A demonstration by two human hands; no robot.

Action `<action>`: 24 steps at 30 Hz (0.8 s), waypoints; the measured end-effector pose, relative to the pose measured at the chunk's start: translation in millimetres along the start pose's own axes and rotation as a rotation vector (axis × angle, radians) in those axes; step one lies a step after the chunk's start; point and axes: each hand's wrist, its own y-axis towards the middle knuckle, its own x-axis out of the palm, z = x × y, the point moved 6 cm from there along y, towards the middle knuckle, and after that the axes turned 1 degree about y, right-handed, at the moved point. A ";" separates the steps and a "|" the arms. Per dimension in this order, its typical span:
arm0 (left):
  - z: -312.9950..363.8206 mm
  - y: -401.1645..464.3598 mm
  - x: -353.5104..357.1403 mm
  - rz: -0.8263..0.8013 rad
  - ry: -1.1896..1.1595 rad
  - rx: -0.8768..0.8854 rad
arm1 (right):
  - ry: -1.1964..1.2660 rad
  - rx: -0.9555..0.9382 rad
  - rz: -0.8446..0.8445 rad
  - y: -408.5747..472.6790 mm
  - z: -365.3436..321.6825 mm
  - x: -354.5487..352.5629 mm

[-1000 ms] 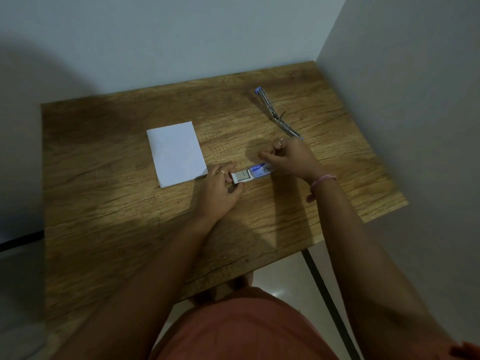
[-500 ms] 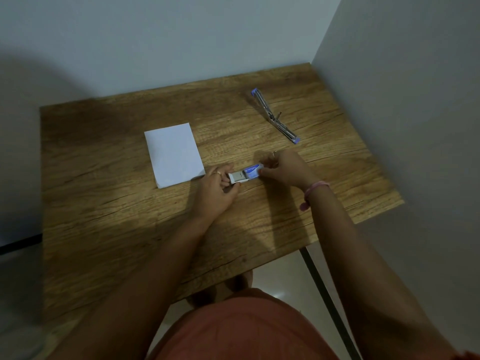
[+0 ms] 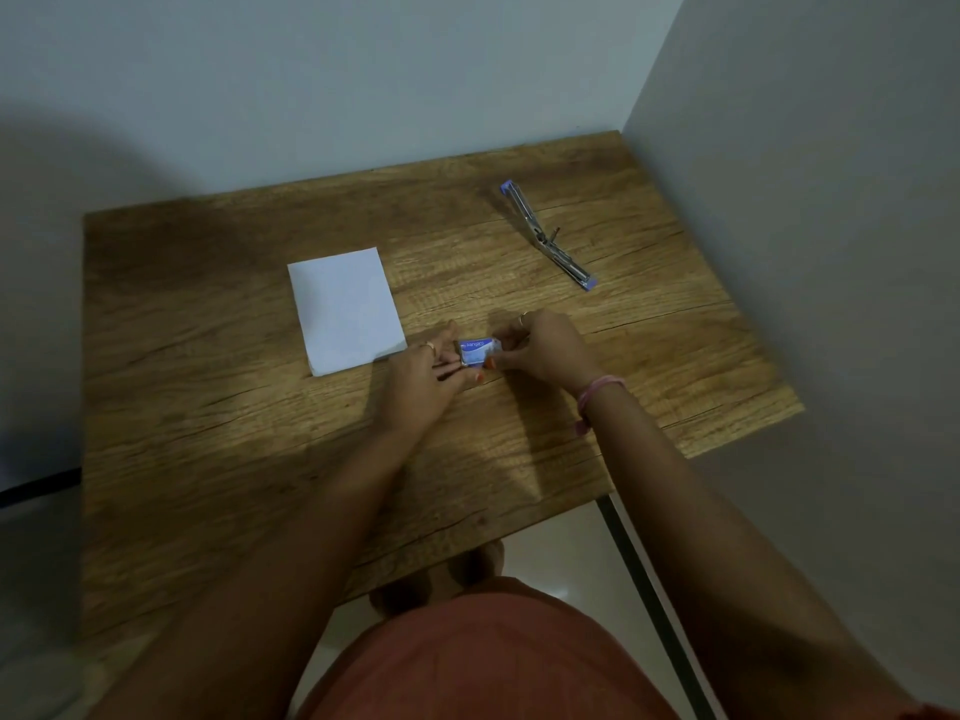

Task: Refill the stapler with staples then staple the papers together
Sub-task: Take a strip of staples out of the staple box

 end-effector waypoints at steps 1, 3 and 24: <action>1.6 -0.1 1.2 -0.001 0.025 0.010 | -0.005 -0.015 0.007 -1.1 -1.1 0.6; 5.6 -1.0 0.9 0.018 0.093 0.043 | -0.007 -0.053 0.012 -3.2 -3.9 0.8; 25.4 96.0 -17.9 0.162 0.267 -0.141 | 0.248 -0.109 0.149 -22.5 80.9 -51.7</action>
